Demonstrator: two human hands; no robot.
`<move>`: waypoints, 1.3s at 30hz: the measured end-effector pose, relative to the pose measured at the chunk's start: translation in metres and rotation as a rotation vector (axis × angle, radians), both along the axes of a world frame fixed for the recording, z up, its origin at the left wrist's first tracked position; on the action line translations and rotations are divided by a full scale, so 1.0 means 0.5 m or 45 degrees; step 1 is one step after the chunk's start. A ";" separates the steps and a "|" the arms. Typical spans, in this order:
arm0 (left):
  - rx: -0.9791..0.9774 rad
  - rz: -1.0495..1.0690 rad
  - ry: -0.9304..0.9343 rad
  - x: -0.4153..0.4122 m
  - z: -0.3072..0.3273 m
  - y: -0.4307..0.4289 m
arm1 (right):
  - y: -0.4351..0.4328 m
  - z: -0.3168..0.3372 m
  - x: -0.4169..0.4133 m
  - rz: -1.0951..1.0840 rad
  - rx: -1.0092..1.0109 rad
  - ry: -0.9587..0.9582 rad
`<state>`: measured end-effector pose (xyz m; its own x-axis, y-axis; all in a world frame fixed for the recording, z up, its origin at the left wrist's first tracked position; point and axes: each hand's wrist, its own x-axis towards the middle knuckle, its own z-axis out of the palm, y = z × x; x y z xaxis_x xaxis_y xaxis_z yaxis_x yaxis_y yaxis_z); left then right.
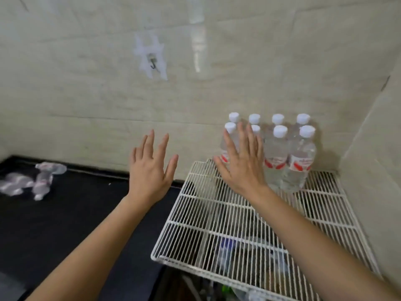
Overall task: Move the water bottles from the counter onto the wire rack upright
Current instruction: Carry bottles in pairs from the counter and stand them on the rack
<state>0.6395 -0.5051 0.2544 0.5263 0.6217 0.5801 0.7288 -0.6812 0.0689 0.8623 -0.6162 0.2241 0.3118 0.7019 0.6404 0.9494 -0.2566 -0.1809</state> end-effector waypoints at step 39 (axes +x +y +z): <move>-0.372 1.002 0.088 -1.581 -0.165 0.450 | 0.833 -0.196 -1.537 0.941 -0.368 -0.118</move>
<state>-0.1508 -0.2802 0.1718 -0.0955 0.9423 0.3210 0.9926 0.0660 0.1015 0.0941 -0.1996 0.1260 -0.3445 0.8482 0.4023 0.9000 0.4203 -0.1155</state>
